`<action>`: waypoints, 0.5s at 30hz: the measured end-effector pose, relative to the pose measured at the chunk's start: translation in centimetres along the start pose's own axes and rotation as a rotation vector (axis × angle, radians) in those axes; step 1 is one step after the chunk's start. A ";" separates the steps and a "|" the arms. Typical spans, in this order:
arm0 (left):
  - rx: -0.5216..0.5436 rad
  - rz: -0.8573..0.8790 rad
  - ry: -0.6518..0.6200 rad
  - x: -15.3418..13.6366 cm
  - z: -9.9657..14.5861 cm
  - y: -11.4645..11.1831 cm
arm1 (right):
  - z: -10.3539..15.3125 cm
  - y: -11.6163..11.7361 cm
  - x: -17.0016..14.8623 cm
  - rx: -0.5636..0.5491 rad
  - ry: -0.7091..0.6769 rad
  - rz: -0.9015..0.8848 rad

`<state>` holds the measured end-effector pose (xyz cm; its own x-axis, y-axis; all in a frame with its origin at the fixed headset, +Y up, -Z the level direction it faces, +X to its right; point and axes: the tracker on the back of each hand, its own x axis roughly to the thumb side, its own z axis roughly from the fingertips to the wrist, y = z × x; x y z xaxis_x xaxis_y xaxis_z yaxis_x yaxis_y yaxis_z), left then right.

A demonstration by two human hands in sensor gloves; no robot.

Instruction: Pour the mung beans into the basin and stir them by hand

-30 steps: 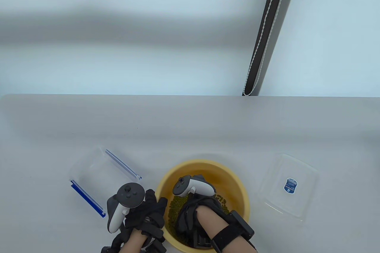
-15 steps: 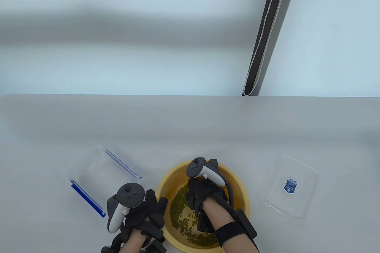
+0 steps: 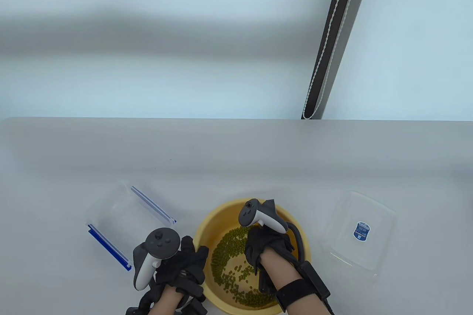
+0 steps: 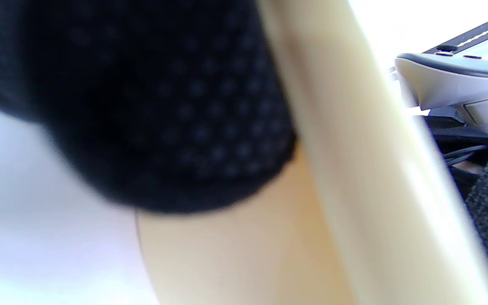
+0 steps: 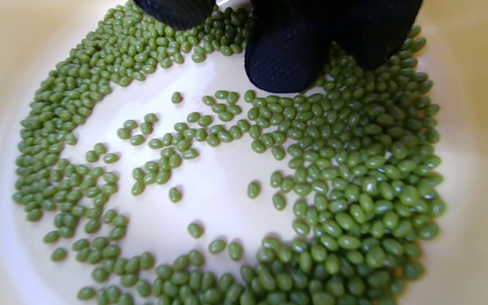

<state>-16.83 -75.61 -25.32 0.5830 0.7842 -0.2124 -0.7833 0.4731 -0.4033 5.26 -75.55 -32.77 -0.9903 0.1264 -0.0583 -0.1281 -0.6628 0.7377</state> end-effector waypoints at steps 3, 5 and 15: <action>-0.001 0.000 0.000 0.0 0.0 0.0 | 0.1 0.2 0.1 -0.042 0.049 0.074; -0.002 0.000 0.000 0.0 0.0 0.0 | 0.2 0.3 0.1 -0.057 0.094 0.152; -0.004 -0.003 -0.001 0.0 0.0 0.0 | 0.2 3.4 1.2 0.246 0.015 0.133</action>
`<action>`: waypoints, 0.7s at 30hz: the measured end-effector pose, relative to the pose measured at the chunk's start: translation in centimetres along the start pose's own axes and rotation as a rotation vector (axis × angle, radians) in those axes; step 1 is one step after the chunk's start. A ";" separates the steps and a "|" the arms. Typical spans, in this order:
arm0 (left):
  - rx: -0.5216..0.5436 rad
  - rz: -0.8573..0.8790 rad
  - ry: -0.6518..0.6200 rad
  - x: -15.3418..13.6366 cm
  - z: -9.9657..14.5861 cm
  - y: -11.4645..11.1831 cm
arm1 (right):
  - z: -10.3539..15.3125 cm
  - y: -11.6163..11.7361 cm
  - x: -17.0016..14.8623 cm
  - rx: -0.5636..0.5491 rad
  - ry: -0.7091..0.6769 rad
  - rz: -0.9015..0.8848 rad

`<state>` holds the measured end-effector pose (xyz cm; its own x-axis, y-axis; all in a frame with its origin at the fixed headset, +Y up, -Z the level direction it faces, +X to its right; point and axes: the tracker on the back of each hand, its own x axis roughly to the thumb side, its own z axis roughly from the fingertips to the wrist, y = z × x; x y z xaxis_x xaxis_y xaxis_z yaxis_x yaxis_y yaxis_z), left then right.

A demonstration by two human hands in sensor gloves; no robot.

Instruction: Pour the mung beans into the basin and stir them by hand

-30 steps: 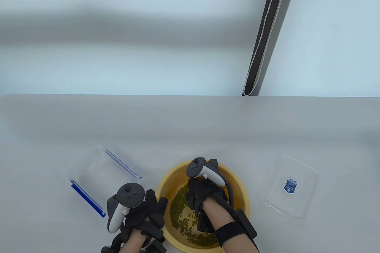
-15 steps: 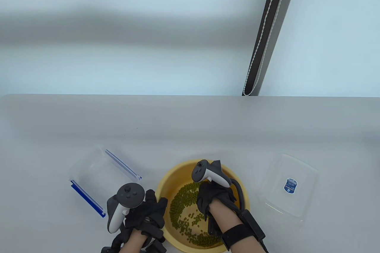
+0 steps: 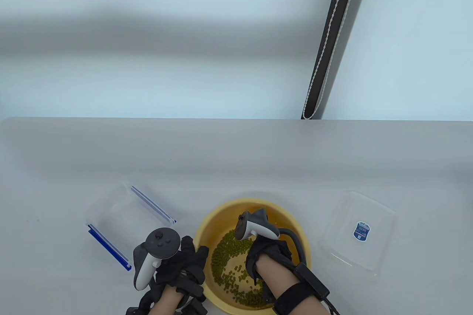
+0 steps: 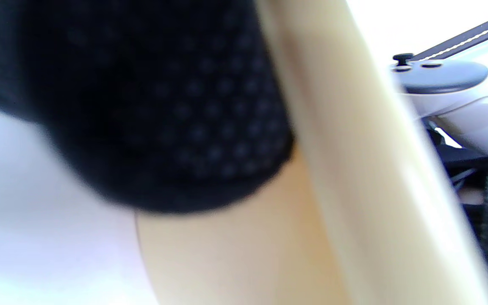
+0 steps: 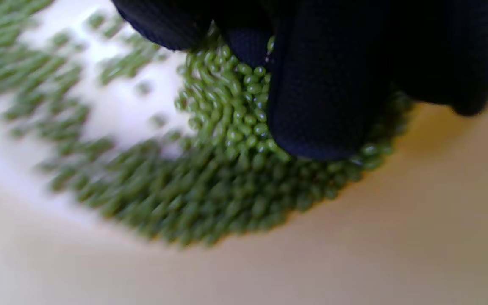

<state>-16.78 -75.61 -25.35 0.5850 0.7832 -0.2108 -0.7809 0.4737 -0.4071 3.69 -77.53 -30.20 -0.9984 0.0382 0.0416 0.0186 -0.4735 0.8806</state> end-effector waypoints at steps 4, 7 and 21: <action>0.000 -0.002 0.000 0.0 0.0 0.0 | -0.4 1.5 2.1 0.208 -0.216 -0.160; 0.004 -0.007 -0.001 0.0 0.0 0.0 | -0.4 1.3 3.3 0.247 -0.308 -0.236; -0.006 0.003 -0.007 0.0 0.0 -0.1 | -0.5 -3.4 0.5 -0.168 -0.189 -0.316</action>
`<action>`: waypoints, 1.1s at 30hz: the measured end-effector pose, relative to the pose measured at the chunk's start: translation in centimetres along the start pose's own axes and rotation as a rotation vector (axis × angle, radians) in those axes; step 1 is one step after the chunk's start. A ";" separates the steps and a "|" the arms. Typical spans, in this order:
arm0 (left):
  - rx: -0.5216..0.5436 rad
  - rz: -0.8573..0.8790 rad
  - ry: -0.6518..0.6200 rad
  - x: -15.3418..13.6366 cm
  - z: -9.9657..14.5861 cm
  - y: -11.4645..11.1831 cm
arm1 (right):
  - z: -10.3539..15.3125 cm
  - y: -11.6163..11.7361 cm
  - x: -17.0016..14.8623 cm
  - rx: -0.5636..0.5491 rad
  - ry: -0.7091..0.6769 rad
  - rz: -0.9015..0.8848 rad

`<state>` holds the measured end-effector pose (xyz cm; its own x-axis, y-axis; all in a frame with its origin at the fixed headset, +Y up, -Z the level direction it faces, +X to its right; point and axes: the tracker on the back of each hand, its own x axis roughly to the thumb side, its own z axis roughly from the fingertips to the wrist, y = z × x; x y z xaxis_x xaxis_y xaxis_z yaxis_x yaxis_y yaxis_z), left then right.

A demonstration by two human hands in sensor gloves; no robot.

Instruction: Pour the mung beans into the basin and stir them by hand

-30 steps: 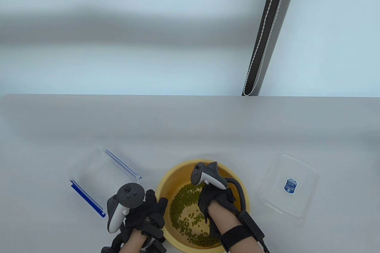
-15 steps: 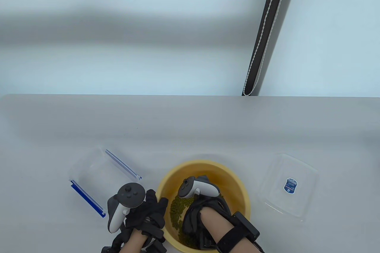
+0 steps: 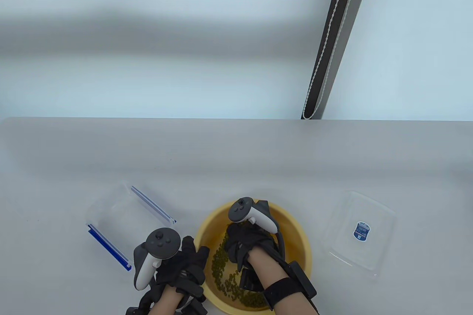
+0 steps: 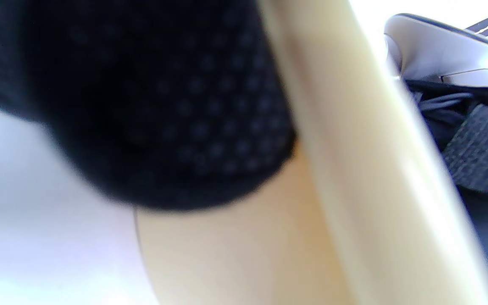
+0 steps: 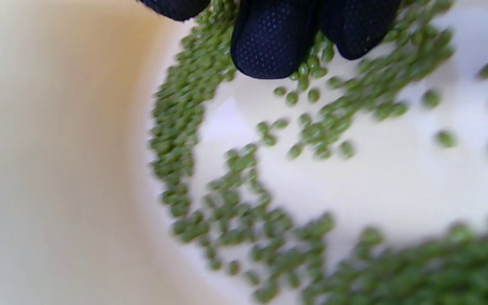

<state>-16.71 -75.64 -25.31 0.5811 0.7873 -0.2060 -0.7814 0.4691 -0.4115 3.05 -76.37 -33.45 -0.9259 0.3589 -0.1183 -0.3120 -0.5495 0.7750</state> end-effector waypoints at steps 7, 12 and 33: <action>0.001 0.001 0.000 0.0 0.0 0.0 | 0.3 -0.5 -0.8 -0.028 0.064 0.029; 0.002 0.001 0.000 0.0 0.0 0.0 | 0.8 -0.8 -1.3 -0.120 0.165 0.245; 0.005 0.004 0.003 0.0 0.0 0.0 | 0.2 4.7 1.5 0.434 -0.107 -0.073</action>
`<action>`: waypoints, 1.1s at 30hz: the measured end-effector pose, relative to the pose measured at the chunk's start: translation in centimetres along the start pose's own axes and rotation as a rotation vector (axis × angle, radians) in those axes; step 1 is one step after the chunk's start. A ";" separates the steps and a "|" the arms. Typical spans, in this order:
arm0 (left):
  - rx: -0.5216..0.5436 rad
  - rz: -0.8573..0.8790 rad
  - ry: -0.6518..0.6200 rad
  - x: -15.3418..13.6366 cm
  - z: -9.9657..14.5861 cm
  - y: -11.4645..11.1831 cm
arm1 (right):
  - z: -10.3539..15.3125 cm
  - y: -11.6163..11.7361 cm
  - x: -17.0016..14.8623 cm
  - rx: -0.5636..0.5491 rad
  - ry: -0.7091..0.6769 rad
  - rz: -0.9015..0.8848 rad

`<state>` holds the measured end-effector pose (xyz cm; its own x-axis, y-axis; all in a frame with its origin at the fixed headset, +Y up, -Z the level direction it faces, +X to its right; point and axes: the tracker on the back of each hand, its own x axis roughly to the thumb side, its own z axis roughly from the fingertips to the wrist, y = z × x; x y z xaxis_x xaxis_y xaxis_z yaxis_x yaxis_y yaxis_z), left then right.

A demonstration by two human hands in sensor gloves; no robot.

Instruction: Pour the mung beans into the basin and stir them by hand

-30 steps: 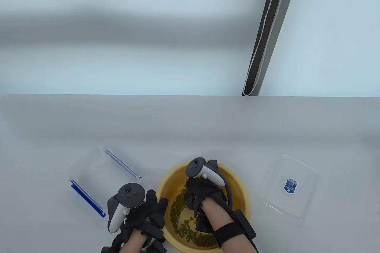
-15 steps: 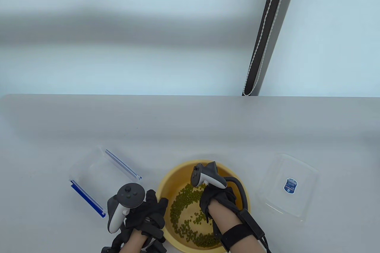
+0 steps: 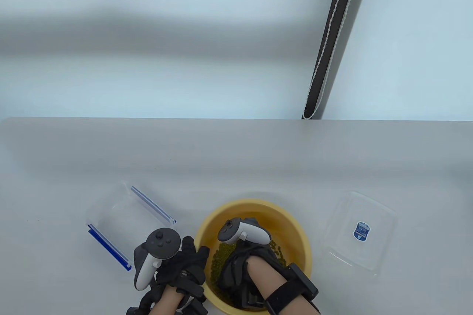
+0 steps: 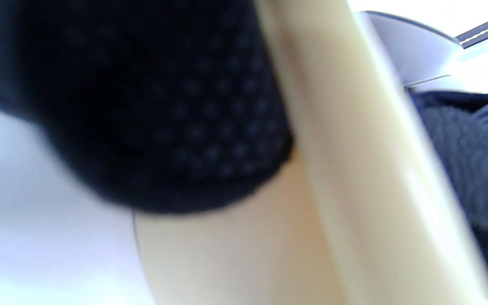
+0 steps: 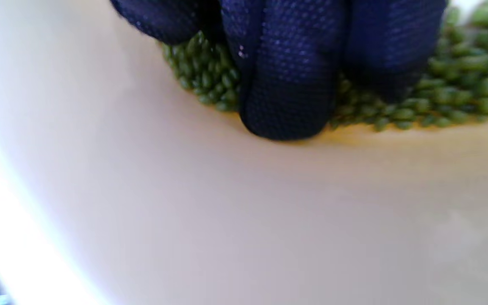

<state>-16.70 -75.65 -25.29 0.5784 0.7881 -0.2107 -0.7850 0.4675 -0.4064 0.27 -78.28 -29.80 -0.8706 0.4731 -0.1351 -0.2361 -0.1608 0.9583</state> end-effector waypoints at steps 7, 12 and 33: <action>-0.003 0.003 -0.002 0.0 0.0 0.0 | 0.8 -3.1 -0.2 -0.239 -0.059 -0.109; -0.008 0.004 -0.003 0.0 0.0 0.0 | 2.2 -4.6 -1.2 -0.471 0.117 0.089; 0.002 0.004 -0.002 0.0 0.0 -0.1 | 2.1 -1.4 -2.6 -0.237 0.344 0.306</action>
<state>-16.67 -75.69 -25.27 0.5745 0.7908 -0.2109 -0.7880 0.4647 -0.4040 3.80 -77.45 -30.24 -0.9972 0.0682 0.0295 -0.0051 -0.4582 0.8889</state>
